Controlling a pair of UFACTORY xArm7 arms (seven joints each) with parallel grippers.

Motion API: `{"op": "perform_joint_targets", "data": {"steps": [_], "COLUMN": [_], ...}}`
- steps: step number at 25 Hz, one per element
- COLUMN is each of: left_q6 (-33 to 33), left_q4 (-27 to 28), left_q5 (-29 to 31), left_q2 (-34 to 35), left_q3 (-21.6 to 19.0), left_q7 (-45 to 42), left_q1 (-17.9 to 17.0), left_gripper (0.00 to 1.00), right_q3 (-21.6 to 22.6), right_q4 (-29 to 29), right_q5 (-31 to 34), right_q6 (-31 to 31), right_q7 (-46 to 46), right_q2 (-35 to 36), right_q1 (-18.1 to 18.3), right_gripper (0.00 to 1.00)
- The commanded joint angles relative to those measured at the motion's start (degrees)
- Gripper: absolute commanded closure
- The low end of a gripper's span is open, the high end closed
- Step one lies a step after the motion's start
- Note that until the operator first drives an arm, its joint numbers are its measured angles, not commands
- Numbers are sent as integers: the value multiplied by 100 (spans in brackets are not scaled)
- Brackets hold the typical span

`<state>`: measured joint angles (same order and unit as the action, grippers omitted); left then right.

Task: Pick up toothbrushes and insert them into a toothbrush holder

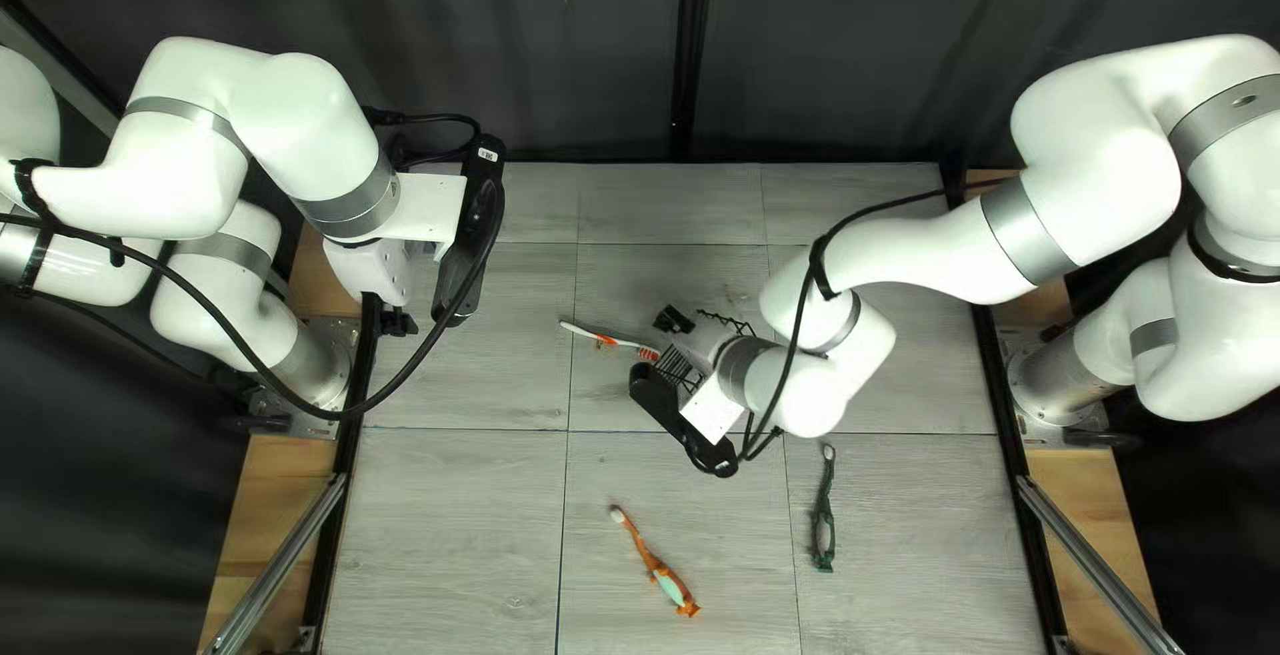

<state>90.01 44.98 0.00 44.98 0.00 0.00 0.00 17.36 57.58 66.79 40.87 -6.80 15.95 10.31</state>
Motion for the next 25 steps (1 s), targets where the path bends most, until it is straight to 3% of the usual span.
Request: {"op": "perform_joint_targets", "data": {"steps": [1, 25], "left_q6": [0, 0], "left_q4": [0, 0], "left_q5": [0, 0], "left_q2": [0, 0], "left_q3": [0, 0], "left_q7": [0, 0], "left_q1": [0, 0], "left_gripper": [0, 0], "right_q3": [-29, -89], "right_q4": [172, 396], "right_q5": [-111, -100], "right_q6": [-32, -186], "right_q7": [267, 555], "right_q2": [56, 115], "right_q1": [96, 222], "right_gripper": [0, 0]}}
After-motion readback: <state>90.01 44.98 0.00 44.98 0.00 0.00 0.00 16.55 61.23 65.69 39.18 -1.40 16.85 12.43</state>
